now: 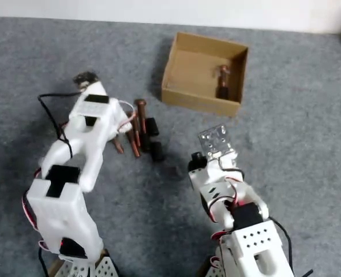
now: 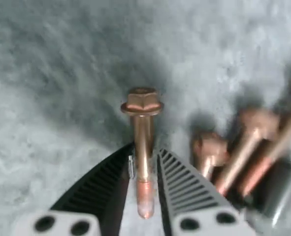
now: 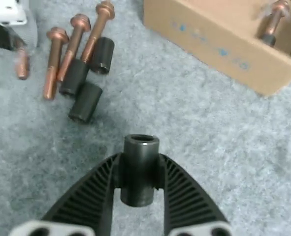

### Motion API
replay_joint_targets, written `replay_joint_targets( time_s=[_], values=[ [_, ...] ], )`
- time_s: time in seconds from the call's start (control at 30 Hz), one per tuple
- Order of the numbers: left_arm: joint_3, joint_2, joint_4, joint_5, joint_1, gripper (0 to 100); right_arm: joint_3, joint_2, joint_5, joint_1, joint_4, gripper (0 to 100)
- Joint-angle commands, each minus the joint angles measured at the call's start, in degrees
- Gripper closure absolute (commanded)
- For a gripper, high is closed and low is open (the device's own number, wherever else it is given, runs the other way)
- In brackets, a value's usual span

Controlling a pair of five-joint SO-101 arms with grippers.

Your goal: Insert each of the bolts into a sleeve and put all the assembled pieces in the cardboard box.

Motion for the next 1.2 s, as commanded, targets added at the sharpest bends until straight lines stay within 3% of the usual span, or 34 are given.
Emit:
replay_joint_targets(
  time_s=[0.0, 0.23, 0.43, 0.63, 0.7, 0.83, 0.93, 1.17],
  values=[
    [3.21, -11.3, 4.4, -7.56, 4.62, 100, -0.31, -1.19, 0.79, 0.57, -1.63, 99.5],
    [24.22, -41.89, -4.92, -15.38, 4.88, 100, 0.48, -2.24, 1.05, 0.57, -4.53, 99.5],
    [44.18, -72.57, -15.21, -18.29, 5.14, 100, 8.57, -16.4, 1.14, -0.04, -7.87, 99.5],
    [54.99, -97.1, -17.05, -18.2, 5.85, 100, 17.1, -36.53, 1.14, -5.14, -4.62, 99.5],
    [58.24, -103.69, -17.05, -18.2, 7.6, 100, 17.98, -36.35, 1.14, -8.31, -5.32, 99.5],
    [63.78, -115.65, -18.55, -18.11, 12.35, 100, 18.07, -33.1, 1.14, -15.34, -8.31, 99.5],
    [68.79, -123.38, -22.15, -18.11, 16.22, 100, 18.42, -33.89, 1.14, -15.96, -8.31, 99.5],
    [74.95, -121.45, -36.04, -18.11, 19.21, 100, 18.33, -36.26, 1.14, -15.87, -5.93, 99.5]
  ],
)
